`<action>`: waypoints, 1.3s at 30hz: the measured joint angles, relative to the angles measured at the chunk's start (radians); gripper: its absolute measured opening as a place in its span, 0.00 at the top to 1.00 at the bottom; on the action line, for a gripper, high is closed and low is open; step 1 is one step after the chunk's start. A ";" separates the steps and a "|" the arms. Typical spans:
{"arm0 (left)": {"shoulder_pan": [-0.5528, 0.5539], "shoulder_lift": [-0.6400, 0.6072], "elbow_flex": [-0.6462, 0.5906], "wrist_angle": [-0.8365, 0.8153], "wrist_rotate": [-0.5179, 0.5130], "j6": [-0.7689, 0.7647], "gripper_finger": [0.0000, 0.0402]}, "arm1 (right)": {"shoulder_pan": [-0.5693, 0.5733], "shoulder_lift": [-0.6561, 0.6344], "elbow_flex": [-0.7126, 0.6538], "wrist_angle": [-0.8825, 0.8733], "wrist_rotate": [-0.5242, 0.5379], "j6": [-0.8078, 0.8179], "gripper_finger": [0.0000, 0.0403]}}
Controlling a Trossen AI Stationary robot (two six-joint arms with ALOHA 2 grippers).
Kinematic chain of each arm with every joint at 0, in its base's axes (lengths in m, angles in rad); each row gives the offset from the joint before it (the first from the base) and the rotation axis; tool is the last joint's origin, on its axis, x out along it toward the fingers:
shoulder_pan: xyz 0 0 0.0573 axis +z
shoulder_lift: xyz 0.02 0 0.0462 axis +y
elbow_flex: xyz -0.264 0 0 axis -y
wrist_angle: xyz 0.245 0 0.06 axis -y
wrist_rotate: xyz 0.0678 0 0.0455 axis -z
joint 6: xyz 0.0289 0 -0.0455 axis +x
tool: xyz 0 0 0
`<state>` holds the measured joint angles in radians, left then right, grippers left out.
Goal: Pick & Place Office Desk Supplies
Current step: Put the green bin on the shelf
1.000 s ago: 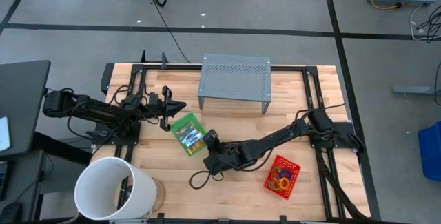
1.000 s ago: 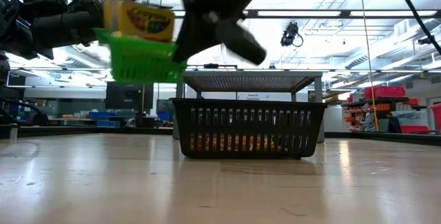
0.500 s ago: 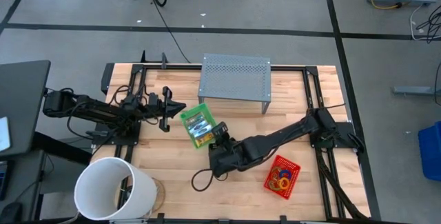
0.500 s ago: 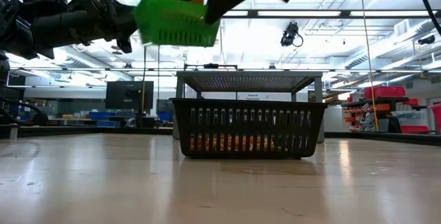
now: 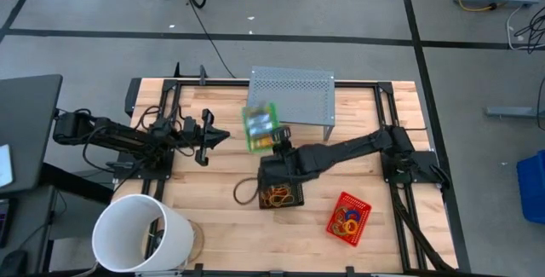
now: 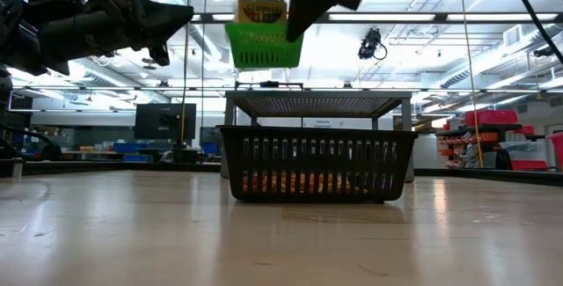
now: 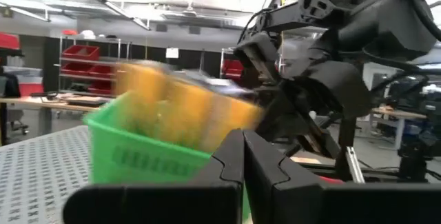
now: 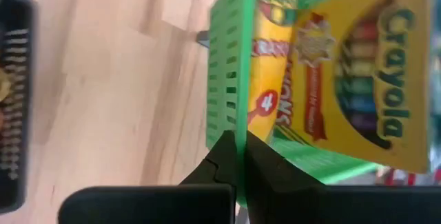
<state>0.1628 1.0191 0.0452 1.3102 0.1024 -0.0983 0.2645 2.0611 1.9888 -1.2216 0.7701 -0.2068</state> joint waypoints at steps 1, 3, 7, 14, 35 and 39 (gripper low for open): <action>0.000 0.000 0.000 0.000 0.000 -0.001 1.00 | -0.009 -0.001 0.000 0.002 -0.004 0.008 0.98; 0.001 0.000 0.000 0.000 -0.001 -0.003 1.00 | -0.027 -0.001 0.000 -0.001 -0.018 0.012 0.98; 0.000 0.000 0.000 0.001 0.001 -0.005 1.00 | -0.055 -0.001 0.000 -0.019 -0.055 0.009 0.98; 0.000 0.000 0.000 0.002 0.007 -0.007 1.00 | -0.107 -0.009 0.000 -0.017 -0.088 -0.001 0.98; 0.000 0.000 0.000 -0.008 0.016 -0.012 1.00 | -0.355 -0.117 0.001 -0.037 -0.344 -0.074 0.98; 0.001 0.000 0.000 -0.009 0.022 -0.011 1.00 | -0.397 -0.119 0.002 -0.049 -0.393 -0.080 0.98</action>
<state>0.1634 1.0195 0.0452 1.3010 0.1244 -0.1095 -0.1328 1.9418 1.9903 -1.2705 0.3769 -0.2864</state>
